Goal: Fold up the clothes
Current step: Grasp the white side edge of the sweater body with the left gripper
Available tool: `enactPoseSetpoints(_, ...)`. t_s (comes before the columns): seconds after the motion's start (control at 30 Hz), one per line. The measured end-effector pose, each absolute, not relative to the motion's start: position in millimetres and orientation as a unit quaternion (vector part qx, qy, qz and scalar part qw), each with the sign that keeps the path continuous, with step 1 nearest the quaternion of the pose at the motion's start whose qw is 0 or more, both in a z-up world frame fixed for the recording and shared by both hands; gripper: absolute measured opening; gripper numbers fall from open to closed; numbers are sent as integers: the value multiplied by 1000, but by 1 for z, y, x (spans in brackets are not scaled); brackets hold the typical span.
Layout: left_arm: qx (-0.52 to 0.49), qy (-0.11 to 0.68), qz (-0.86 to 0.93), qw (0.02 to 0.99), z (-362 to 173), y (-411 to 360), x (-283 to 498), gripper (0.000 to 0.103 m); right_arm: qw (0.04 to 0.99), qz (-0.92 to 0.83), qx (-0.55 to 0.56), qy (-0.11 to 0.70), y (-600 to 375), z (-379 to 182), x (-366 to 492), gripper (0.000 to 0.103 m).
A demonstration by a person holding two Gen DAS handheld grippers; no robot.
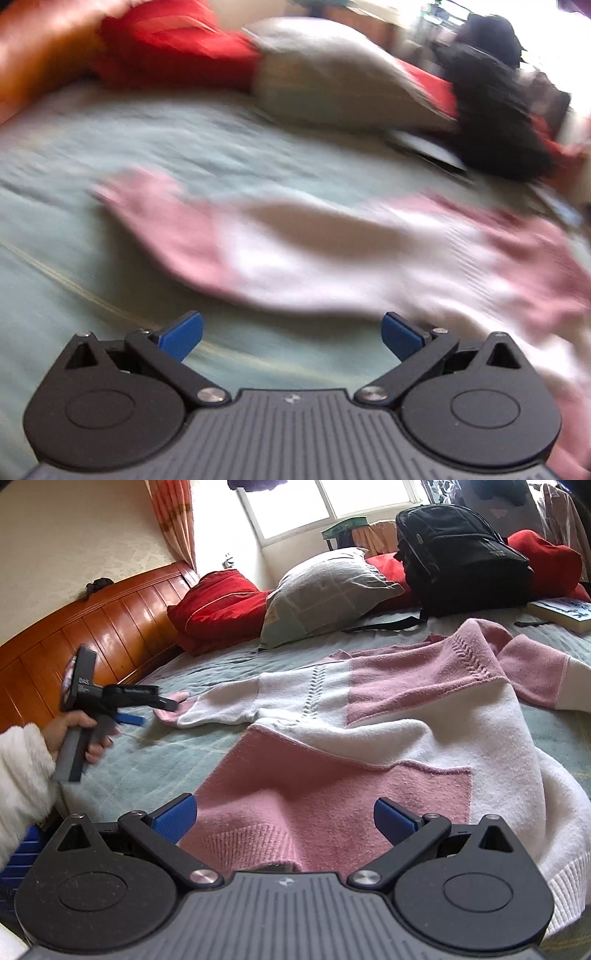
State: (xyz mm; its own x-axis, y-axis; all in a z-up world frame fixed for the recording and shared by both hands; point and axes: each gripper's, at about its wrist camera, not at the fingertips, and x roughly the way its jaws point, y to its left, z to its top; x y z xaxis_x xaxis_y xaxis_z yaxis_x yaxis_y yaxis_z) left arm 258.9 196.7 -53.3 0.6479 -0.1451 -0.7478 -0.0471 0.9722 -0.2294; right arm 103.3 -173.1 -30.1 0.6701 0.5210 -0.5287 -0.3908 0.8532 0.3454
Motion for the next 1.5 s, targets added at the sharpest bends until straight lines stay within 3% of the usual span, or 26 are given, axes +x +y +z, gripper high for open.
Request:
enactPoseSetpoints(0.27,-187,430,-141,872,-91,143,270,102,907,255,97,319,-174,-32,102,103)
enactPoseSetpoints(0.8,-413,359,-170,820,-117,164,316,102,903,245,117,334,-184,-46,107,103)
enactPoseSetpoints(1.2,-439,350,-135,816,-104,166,353,99,904,231,113,341,-189,-51,108,103)
enactPoseSetpoints(1.5,-419,355,-68,833,-85,194,383,84,907,220,110,342,-197,-55,110,103)
